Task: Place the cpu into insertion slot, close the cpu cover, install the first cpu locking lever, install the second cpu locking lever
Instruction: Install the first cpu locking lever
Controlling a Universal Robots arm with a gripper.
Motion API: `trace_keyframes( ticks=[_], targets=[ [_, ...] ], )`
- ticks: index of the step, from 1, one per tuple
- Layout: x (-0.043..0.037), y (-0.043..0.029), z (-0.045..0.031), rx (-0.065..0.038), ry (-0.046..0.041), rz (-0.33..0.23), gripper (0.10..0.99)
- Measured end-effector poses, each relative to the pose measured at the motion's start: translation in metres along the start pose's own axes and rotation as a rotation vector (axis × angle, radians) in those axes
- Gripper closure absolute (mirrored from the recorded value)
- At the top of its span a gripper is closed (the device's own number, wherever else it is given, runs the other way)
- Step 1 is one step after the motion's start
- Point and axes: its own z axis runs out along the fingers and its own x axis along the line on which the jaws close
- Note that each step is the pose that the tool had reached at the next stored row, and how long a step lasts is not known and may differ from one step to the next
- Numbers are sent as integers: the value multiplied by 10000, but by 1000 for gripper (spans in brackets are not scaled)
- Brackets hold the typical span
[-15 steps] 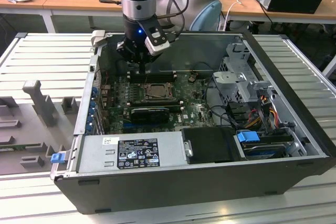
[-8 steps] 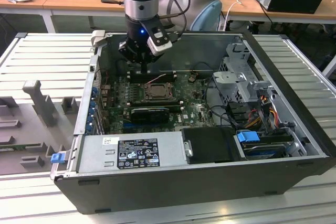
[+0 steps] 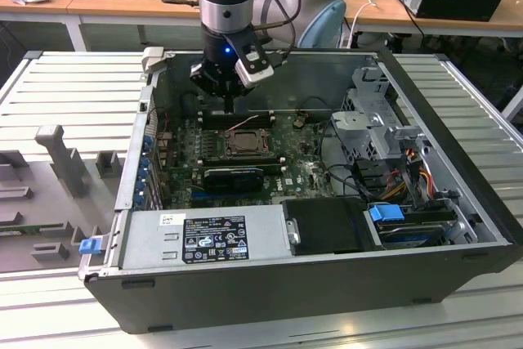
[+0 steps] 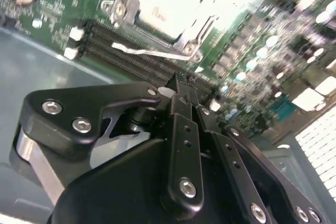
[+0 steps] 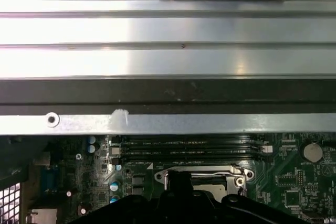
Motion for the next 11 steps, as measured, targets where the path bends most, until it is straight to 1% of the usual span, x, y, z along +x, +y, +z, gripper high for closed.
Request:
trace_keyframes(
  ticks=[1, 6, 7, 8, 10, 11],
  targets=[
    [-10, -2, 15, -33, -2, 1, 980],
    [-67, -18, 110, -23, -1, 8, 980],
    [-81, -23, 151, -24, 3, -24, 980],
    [-109, -26, 182, -25, 9, -84, 980],
    [-192, -27, 206, -25, 15, -101, 980],
    [-221, -30, 232, -26, 14, -104, 980]
  ],
)
